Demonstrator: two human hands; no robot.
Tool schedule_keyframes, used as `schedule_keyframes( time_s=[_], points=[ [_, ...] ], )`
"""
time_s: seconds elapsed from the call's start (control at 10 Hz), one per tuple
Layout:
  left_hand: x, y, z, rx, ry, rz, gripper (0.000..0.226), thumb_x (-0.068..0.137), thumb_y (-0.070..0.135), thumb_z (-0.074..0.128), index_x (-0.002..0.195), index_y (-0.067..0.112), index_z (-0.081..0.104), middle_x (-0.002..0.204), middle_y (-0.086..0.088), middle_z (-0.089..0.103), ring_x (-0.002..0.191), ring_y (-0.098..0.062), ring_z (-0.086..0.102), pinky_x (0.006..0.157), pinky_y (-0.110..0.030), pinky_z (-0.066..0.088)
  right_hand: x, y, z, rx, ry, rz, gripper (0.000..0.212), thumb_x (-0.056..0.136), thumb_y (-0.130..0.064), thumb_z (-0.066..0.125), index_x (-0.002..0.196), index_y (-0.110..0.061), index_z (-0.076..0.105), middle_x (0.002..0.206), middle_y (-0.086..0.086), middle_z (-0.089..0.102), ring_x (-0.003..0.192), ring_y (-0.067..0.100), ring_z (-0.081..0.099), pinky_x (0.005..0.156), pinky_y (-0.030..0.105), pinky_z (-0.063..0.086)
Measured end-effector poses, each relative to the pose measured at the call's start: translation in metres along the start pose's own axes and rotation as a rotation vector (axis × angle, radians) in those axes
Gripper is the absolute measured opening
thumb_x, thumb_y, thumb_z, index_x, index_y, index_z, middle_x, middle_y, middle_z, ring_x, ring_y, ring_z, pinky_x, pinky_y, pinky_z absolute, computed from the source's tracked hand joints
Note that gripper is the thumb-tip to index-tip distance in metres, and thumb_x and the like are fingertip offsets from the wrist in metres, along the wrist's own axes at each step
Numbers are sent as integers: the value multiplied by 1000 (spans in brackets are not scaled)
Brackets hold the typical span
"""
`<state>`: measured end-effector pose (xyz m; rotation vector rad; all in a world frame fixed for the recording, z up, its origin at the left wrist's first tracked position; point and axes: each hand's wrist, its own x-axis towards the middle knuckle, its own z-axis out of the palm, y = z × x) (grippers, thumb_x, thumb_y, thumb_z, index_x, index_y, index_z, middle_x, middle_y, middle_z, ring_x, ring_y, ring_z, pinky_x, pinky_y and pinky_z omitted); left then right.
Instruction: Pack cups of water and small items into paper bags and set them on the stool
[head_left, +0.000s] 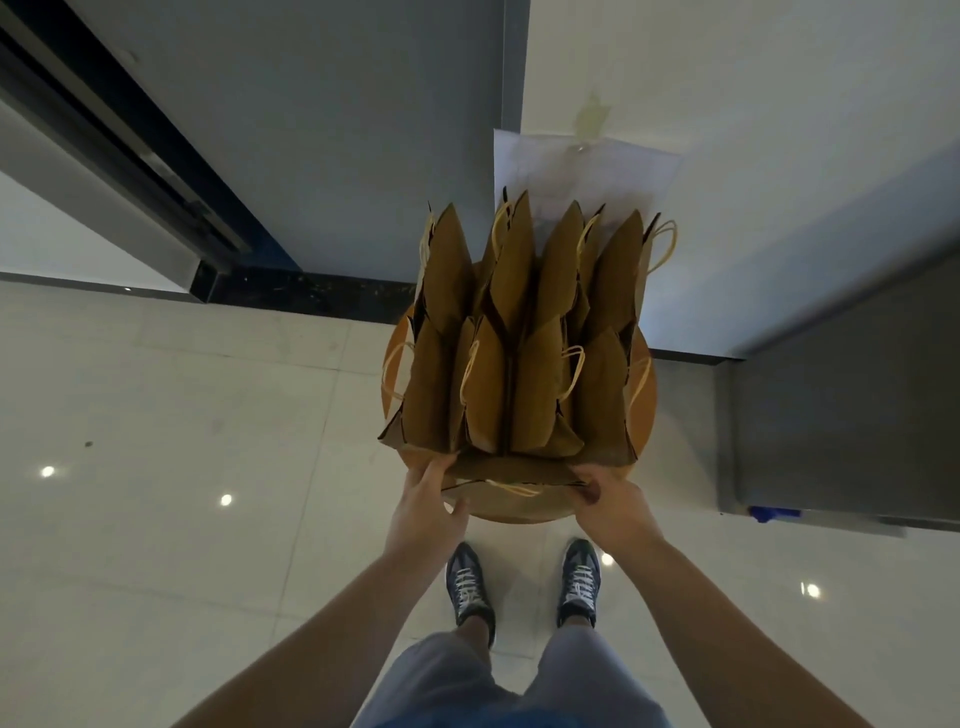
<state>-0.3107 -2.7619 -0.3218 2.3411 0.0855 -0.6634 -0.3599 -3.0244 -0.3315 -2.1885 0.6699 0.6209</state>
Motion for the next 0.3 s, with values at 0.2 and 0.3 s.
schedule_keyframes(
  time_s=[0.2, 0.3],
  points=[
    [-8, -2, -7, 14, -35, 27, 64, 95, 44, 71, 150, 41, 39, 151, 7, 45, 126, -19, 60, 103, -42, 57, -24, -4, 5, 59, 24, 27, 38, 105, -29, 58, 143, -35, 53, 119, -7, 67, 97, 14, 66, 93, 29, 59],
    [-14, 6, -14, -9, -30, 33, 68, 95, 44, 72, 153, 40, 36, 152, 8, 44, 120, -14, 60, 103, -39, 57, -48, -7, 3, 128, 63, 20, 39, 104, -23, 62, 139, -35, 52, 100, -18, 61, 84, 10, 65, 79, 23, 58]
  ],
)
